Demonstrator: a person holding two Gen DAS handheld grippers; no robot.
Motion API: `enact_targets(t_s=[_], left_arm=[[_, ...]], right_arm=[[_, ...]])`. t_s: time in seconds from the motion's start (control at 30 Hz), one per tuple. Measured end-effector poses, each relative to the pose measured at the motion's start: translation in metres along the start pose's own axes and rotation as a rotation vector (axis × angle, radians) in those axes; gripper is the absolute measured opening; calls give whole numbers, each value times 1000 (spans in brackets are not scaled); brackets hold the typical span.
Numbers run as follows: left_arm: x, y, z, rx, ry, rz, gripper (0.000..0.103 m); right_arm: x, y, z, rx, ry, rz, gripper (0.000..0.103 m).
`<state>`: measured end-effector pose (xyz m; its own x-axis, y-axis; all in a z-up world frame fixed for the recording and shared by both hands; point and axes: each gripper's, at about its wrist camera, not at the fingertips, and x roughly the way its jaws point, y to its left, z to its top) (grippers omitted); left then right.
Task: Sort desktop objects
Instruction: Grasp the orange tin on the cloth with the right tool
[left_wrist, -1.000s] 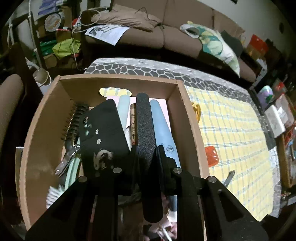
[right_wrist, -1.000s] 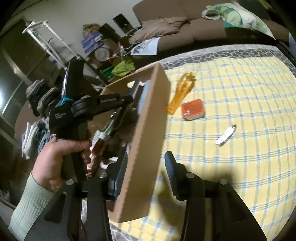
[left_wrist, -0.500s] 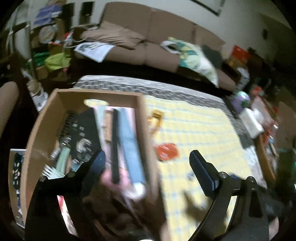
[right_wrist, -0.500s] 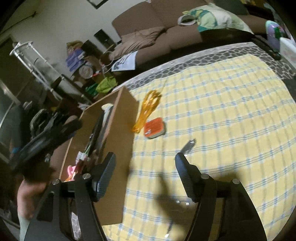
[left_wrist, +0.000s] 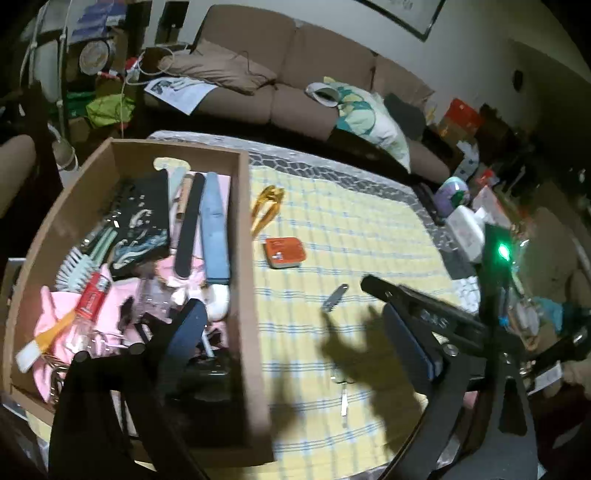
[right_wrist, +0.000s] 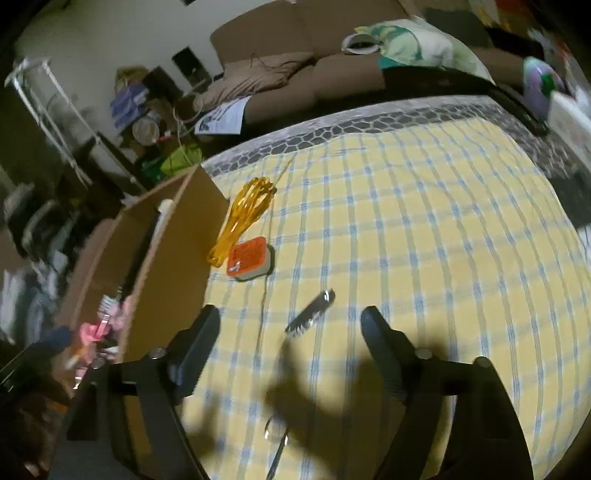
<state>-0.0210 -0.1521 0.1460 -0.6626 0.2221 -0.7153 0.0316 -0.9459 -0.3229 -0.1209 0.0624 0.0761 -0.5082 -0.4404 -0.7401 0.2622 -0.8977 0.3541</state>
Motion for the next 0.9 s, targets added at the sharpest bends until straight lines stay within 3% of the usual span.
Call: enact_targets(t_s=[0.33, 0.6, 0.67, 0.7, 0.73, 0.9], left_arm=[[5, 29, 5, -70, 20, 11, 103], [3, 46, 10, -103, 22, 3, 103], [2, 47, 11, -111, 23, -8, 103], [2, 47, 11, -112, 21, -13, 103], [1, 46, 12, -108, 18, -18, 103], [3, 22, 11, -13, 8, -34, 103]], right_arm=[[93, 48, 32, -213, 52, -121, 96], [142, 69, 32, -291, 109, -179, 95], [147, 63, 30, -275, 130, -169, 78], [145, 59, 30, -261, 134, -168, 62], [142, 57, 30, -260, 125, -176, 54], [96, 34, 38, -214, 101, -152, 53]])
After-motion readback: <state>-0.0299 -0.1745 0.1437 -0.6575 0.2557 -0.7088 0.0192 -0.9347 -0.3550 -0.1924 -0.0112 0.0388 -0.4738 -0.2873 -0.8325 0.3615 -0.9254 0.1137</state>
